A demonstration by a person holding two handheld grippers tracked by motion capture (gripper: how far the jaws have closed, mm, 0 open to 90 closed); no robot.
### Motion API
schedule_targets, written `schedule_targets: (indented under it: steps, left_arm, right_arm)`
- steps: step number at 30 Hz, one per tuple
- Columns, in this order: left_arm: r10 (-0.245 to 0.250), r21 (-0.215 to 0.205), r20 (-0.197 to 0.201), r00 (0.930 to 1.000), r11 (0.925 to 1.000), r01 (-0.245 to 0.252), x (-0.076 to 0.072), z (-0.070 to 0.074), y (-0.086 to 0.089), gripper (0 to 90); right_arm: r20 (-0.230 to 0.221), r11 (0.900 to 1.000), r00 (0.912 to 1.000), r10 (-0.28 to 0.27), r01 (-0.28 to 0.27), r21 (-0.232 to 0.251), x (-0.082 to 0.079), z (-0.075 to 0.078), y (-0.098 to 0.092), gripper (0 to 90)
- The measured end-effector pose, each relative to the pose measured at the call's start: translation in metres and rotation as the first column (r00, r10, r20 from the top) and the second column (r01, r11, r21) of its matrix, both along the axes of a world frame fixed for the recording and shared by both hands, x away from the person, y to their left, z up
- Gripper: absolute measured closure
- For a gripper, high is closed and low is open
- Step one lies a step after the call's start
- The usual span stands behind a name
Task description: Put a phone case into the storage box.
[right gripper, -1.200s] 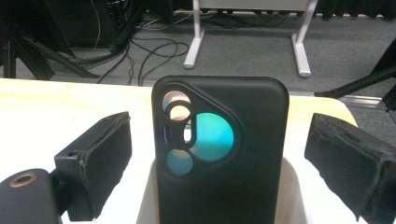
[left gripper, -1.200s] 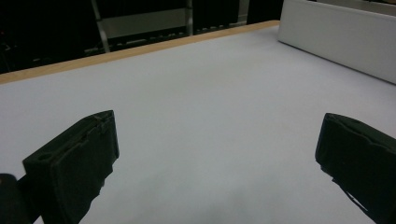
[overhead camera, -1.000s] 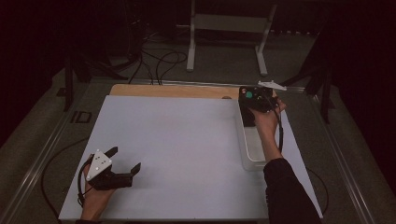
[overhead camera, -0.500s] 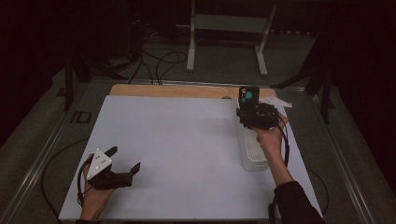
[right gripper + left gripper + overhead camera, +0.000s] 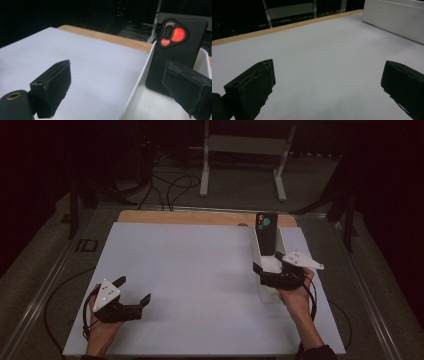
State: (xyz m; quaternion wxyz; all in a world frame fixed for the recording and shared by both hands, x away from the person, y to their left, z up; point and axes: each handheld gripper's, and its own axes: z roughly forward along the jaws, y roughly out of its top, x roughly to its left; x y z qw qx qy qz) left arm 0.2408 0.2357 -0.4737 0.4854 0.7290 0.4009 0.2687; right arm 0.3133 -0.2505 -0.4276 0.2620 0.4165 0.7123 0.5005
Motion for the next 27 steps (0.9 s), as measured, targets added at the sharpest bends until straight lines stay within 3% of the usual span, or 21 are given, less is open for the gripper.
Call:
schedule_targets:
  steps: [6,15,27]
  left_arm:
    - [-0.001,-0.006,0.006,1.0,1.0,0.001,0.0,0.001,0.002,0.0]
    - [-0.003,-0.019,0.015,0.9999,0.9998,0.003,-0.002,0.004,0.004,0.0]
    - [-0.002,-0.019,0.024,0.9997,0.9998,0.003,-0.004,0.005,0.007,0.0]
  right_arm:
    - [0.03,0.999,0.9985,0.045,-0.045,-0.006,-0.023,-0.018,-0.004,8.4]
    - [0.083,0.992,0.9904,0.11,-0.115,0.058,-0.048,-0.037,-0.015,8.4]
    - [0.091,0.989,0.9877,0.127,-0.134,0.069,-0.059,-0.044,-0.02,8.4]
